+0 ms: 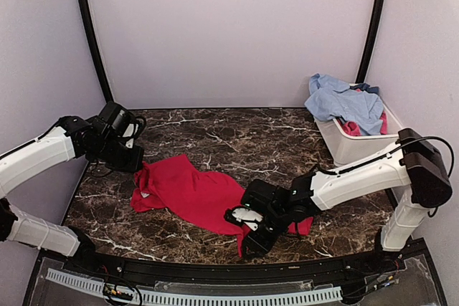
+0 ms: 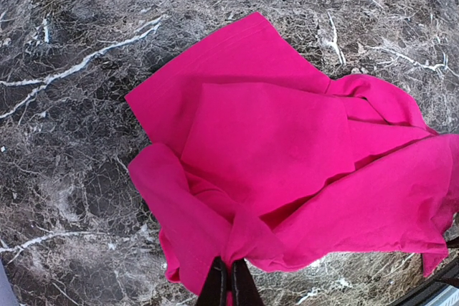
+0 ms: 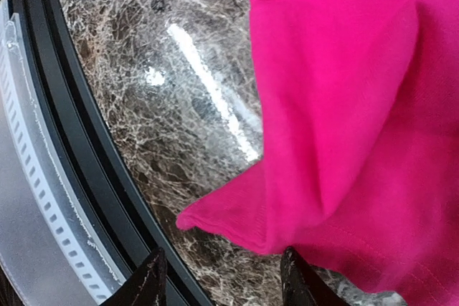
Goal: Fold and stack the mixed laundry pile
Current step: Pick up the crumpled T-shirt from the center of the board.
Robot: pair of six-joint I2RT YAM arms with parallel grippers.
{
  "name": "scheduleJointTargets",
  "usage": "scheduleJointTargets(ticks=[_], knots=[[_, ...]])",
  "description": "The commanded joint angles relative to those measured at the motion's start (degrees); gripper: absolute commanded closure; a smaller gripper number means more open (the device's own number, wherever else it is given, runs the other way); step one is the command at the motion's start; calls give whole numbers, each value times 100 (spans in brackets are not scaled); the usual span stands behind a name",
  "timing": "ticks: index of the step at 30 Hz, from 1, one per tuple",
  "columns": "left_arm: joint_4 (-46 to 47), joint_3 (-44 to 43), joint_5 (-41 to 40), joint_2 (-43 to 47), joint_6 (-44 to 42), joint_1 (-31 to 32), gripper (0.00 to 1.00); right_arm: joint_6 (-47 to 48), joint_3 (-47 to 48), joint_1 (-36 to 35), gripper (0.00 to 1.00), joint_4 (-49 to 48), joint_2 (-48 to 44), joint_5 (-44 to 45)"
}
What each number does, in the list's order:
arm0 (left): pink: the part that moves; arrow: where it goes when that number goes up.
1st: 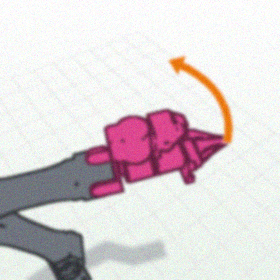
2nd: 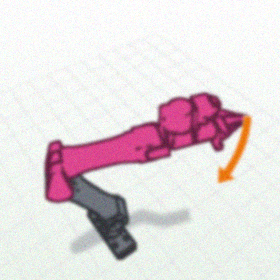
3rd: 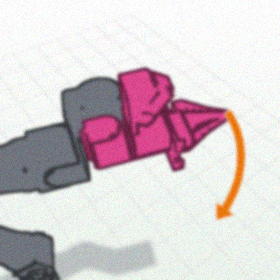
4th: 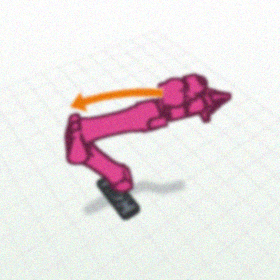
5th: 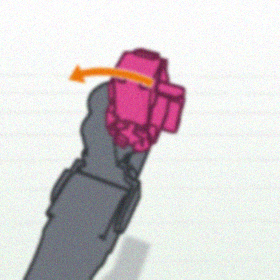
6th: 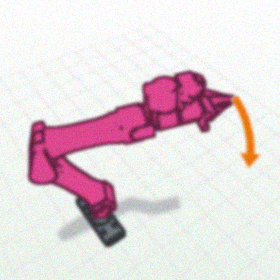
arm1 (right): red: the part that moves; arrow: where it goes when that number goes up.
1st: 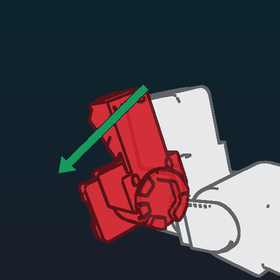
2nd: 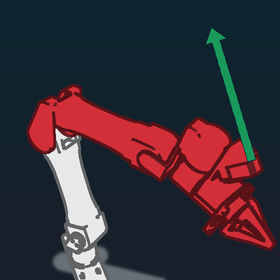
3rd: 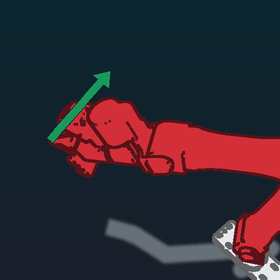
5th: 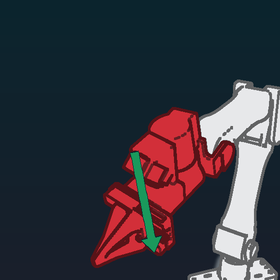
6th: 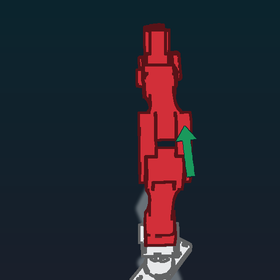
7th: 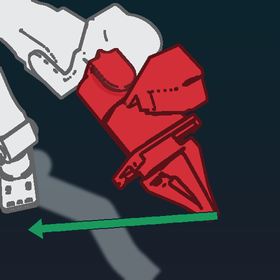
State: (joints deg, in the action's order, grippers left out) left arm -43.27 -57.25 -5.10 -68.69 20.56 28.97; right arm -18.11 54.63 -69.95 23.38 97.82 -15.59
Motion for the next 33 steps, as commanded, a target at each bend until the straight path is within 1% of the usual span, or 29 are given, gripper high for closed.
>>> scheduleJointTargets(ticks=[1,6,9,16,22,24,27,29,30,31,33], knots=[[42,-58,11,25,-78,-41,100,-205,354,-139,49,523,152,842],[23,-77,2,64,-85,-41,100,-312,625,-487,46,985,48,1521],[-8,-106,-36,66,-103,-41,100,-331,791,-615,45,1043,99,1455],[-5,-118,-31,67,-100,-49,100,-480,989,-702,47,667,496,1140],[29,-109,-27,79,-101,-58,100,-676,1033,-703,48,482,892,1287],[58,-87,8,56,-96,-58,100,-743,1087,-704,53,438,989,1408],[57,-67,23,47,-95,-58,100,-857,1243,-703,67,625,1043,1781],[29,-71,-4,63,-108,-58,100,-870,1298,-704,82,804,1000,1989],[13,-78,-15,87,-110,-58,100,-870,1304,-693,94,902,943,2072],[3,-91,-49,103,-119,-63,100,-882,1305,-695,100,1016,865,2178],[-57,-115,-123,166,-112,-67,100,-887,1292,-680,100,1287,620,2401]])
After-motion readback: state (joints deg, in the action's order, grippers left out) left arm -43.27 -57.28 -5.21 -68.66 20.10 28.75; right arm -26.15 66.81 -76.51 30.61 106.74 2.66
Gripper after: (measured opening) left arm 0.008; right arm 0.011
